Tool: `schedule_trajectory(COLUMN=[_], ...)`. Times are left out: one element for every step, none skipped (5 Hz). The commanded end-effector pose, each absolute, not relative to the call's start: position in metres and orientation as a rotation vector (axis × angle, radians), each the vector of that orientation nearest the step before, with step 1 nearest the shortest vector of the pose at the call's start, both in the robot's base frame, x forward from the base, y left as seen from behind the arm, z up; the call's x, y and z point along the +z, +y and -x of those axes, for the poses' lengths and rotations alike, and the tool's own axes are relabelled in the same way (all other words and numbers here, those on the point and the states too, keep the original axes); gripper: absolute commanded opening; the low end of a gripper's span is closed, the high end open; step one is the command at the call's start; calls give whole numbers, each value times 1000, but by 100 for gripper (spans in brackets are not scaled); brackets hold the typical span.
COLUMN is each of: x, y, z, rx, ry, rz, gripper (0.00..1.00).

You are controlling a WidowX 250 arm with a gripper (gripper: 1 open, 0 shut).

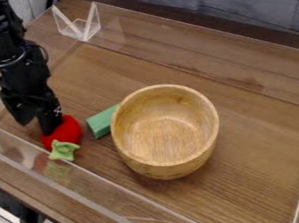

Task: Move the red fruit to the right

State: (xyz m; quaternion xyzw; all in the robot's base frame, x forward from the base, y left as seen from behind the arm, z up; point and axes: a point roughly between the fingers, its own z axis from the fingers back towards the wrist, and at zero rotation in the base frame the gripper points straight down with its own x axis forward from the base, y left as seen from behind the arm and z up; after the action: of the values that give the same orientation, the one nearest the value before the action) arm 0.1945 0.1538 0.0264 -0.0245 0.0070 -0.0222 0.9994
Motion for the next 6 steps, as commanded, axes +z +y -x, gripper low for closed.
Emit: schedule_trajectory(x=[22,23,25,27,23,19], y=[149,153,156,159,157,156], z=[-188,-199,-210,-220,-216,-212], rx=[-16,26,66,101,76,49], ry=[1,2,3,4,7,12], rz=[48,56,63,71,79,86], gripper=[100,100,100,100,100,100])
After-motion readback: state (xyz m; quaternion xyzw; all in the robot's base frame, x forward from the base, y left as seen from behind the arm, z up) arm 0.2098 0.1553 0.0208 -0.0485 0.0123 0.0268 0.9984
